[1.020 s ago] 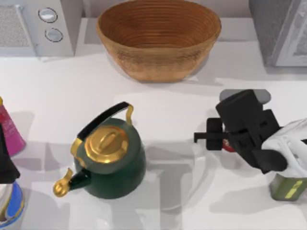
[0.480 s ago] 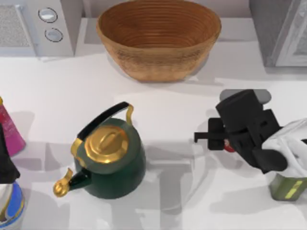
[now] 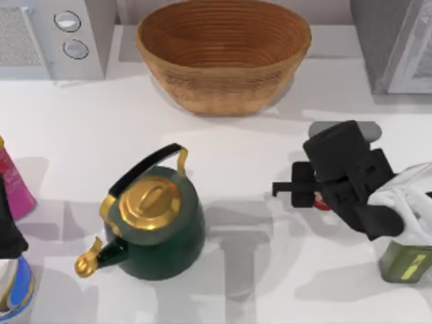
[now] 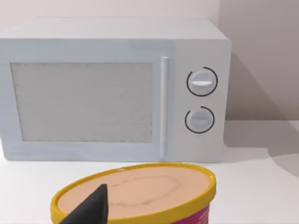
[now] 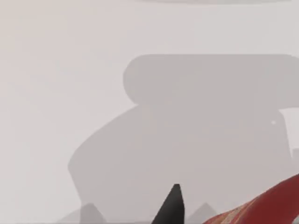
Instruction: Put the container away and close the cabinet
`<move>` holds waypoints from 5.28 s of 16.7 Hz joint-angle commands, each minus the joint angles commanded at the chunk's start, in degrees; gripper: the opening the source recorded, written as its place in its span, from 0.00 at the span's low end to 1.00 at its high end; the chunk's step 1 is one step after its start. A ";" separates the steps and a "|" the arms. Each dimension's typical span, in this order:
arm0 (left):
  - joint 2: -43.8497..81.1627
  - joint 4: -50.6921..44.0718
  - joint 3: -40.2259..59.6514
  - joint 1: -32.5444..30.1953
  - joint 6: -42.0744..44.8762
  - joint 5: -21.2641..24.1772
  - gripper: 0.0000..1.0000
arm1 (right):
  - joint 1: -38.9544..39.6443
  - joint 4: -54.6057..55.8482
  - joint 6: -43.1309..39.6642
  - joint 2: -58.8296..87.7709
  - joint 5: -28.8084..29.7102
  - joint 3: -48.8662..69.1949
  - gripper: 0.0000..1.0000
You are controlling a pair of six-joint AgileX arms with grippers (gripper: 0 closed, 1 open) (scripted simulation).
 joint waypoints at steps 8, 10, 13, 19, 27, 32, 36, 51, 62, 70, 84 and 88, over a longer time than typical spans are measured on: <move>0.00 0.00 0.00 0.00 0.00 0.00 1.00 | -0.03 -16.88 -0.18 -7.23 -0.16 9.56 0.00; 0.00 0.00 0.00 0.00 0.00 0.00 1.00 | -0.05 -21.50 -0.22 -8.70 -0.20 11.43 0.00; 0.00 0.00 0.00 0.00 0.00 0.00 1.00 | -0.06 -29.80 -0.28 -12.23 -0.25 15.75 0.00; 0.00 0.00 0.00 0.00 0.00 0.00 1.00 | -0.39 -35.57 -0.47 -15.85 -0.40 19.45 0.00; 0.00 0.00 0.00 0.00 0.00 0.00 1.00 | -1.61 -31.46 -4.09 -23.37 -5.04 14.96 0.00; 0.00 0.00 0.00 0.00 0.00 0.00 1.00 | -9.42 -24.29 -11.38 -44.52 -12.48 1.03 0.00; 0.00 0.00 0.00 0.00 0.00 0.00 1.00 | -20.16 -16.66 -18.38 -68.00 -18.22 -16.57 0.00; 0.00 0.00 0.00 0.00 0.00 0.00 1.00 | -35.38 -7.10 -28.16 -102.06 -24.58 -44.00 0.00; 0.00 0.00 0.00 0.00 0.00 0.00 1.00 | -34.52 -12.15 -30.04 -77.40 -22.53 -15.69 0.00; 0.00 0.00 0.00 0.00 0.00 0.00 1.00 | -30.37 -17.50 -27.82 -49.35 -18.19 29.01 0.00; 0.00 0.00 0.00 0.00 0.00 0.00 1.00 | -25.03 -31.19 -27.06 -26.23 -13.48 55.44 0.00; 0.00 0.00 0.00 0.00 0.00 0.00 1.00 | -25.58 -33.44 -27.35 -22.28 -13.76 59.17 0.00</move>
